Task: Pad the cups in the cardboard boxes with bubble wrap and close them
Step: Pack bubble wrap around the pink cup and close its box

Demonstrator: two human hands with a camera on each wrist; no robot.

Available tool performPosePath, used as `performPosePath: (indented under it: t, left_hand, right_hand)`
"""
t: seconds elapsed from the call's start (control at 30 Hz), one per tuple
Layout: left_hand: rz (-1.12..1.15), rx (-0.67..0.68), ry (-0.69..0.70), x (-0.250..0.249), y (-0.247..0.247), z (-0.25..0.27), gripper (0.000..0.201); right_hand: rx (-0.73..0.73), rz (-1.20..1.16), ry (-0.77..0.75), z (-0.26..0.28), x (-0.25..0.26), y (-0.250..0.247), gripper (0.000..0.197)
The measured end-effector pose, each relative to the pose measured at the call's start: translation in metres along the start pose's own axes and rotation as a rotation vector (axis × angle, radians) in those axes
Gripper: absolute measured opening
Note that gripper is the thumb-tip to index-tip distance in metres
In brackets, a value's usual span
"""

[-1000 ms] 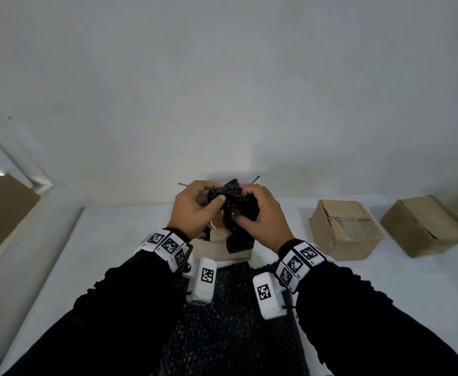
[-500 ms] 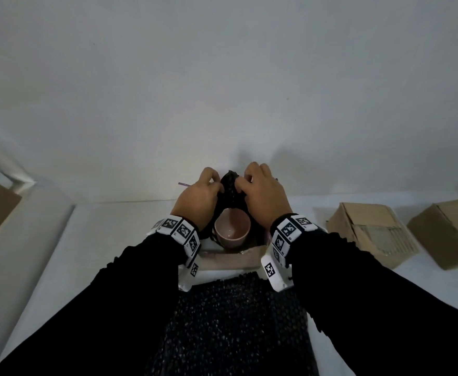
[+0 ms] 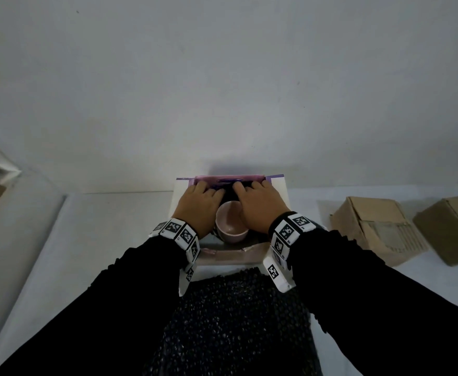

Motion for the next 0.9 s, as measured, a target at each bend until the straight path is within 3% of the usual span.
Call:
performPosePath:
  t: [0.13, 0.23, 0.37, 0.5, 0.67, 0.73, 0.9]
  left_hand:
    - [-0.145, 0.025, 0.017, -0.002, 0.0, 0.002, 0.018]
    - [-0.202, 0.084, 0.038, -0.007, -0.002, 0.003, 0.021]
    - [-0.131, 0.143, 0.018, -0.006, -0.005, 0.007, 0.027]
    - [-0.09, 0.151, 0.021, -0.009, -0.021, 0.015, 0.028]
    - [-0.023, 0.185, -0.053, -0.011, -0.051, 0.039, 0.035]
    - [0.028, 0.129, -0.051, -0.016, -0.062, 0.053, 0.035]
    - [0.245, -0.157, 0.002, -0.04, -0.081, 0.105, 0.032]
  right_hand:
    - [0.075, 0.082, 0.013, -0.001, 0.001, 0.005, 0.035]
    - [0.155, 0.125, 0.028, -0.002, 0.003, 0.007, 0.033]
    - [0.159, 0.075, 0.02, -0.001, 0.006, -0.001, 0.031]
    - [-0.003, -0.057, 0.004, 0.01, 0.009, -0.026, 0.025]
    - [-0.264, -0.391, 0.043, 0.054, 0.013, -0.053, 0.019]
    - [-0.325, -0.494, 0.026, 0.079, 0.02, -0.055, 0.016]
    - [-0.341, -0.635, 0.026, 0.149, 0.043, -0.03, 0.017]
Point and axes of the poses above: each hand's wrist, its own z-axis away from the middle knuckle, its own y-axis out of the palm, x = y × z, the point moved 5 cm from there along -z, towards the middle knuckle, and after that the axes turned 9 degrees about -z, right-handed, at the moved point
